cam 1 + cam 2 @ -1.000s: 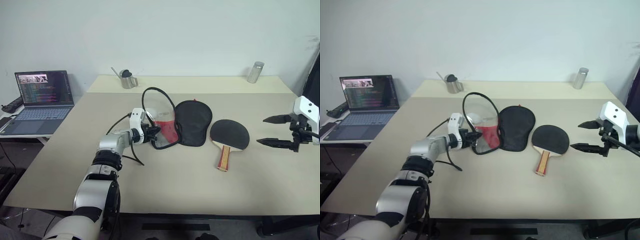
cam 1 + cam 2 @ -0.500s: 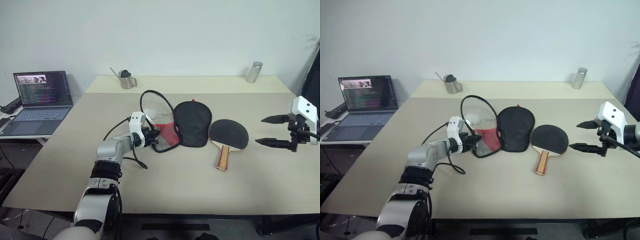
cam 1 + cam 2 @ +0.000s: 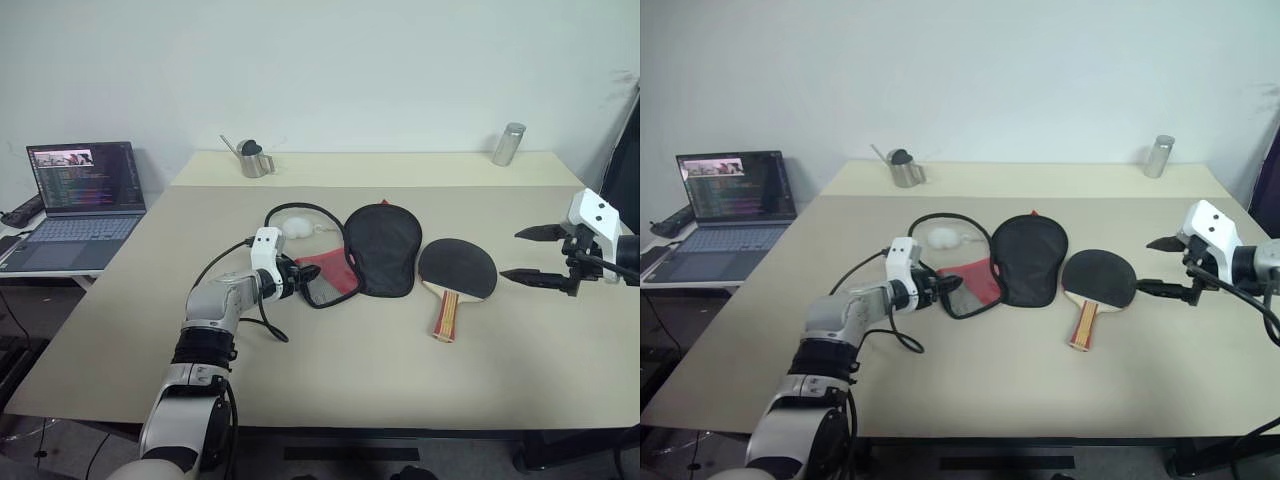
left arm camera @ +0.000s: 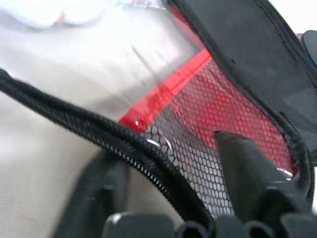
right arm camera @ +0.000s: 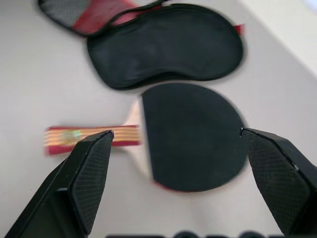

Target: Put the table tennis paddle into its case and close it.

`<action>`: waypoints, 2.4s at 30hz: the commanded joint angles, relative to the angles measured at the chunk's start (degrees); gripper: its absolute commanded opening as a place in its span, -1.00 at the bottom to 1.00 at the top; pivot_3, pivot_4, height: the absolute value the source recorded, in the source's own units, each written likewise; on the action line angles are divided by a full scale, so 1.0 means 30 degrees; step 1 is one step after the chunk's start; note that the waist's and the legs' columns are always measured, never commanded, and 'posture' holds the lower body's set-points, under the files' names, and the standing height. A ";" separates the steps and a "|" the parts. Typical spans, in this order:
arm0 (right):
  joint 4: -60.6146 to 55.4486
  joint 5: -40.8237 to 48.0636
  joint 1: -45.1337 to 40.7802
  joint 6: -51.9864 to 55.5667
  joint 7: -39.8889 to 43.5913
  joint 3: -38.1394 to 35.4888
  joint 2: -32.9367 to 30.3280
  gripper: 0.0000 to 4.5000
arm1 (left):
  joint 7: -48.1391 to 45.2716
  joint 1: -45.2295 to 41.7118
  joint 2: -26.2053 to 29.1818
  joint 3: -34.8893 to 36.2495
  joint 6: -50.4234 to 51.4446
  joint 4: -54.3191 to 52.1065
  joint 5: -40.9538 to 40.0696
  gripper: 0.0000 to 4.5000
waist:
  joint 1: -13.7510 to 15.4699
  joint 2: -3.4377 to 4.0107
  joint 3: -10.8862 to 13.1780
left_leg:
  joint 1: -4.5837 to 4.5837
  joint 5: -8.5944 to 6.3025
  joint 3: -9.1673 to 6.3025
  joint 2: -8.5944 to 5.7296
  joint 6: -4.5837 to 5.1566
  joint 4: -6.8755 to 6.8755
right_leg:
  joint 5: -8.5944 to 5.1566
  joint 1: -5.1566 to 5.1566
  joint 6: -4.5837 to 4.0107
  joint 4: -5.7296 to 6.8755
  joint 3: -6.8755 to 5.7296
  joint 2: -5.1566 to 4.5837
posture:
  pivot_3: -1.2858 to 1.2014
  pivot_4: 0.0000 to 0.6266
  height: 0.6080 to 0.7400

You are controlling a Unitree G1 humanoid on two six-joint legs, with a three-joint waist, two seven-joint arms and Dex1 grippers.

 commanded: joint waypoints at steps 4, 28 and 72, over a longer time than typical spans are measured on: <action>-0.2384 -0.0605 -0.1753 0.7438 -0.7734 -0.1052 0.3423 1.00 | -0.2745 -0.0123 0.2684 -0.0512 -0.1520 -0.1724 0.0047 0.71 | -0.0082 0.0000 -0.0001 | -0.0014 0.0006 0.0020 0.0009 -0.0009 -0.0007 | 0.0004 -0.0052 -0.0008 0.0029 0.0032 0.0001 | 0.03 -0.52 1.00; -1.1990 -0.7900 -0.2727 2.2233 -2.5135 -0.5649 2.2000 1.00 | -1.0494 0.1476 0.6221 -0.2431 -0.5009 -0.3808 -0.0639 0.71 | -0.0633 0.0025 -0.0086 | -0.0055 0.0027 -0.0002 -0.0018 -0.0011 -0.0033 | 0.0033 -0.0156 -0.0043 0.0100 0.0062 0.0016 | 0.03 -0.52 1.00; -0.4962 -0.5945 -0.3172 2.0302 -2.6837 -0.5144 2.4119 -0.01 | -0.9785 0.2668 0.7339 -0.1390 -0.3684 -0.6237 -0.1256 0.72 | -0.1082 -0.0198 -0.0272 | 0.0210 0.0019 0.0034 0.0014 0.0015 -0.0083 | 0.0026 -0.0010 -0.0052 0.0229 0.0090 0.0047 | 0.03 -0.52 1.00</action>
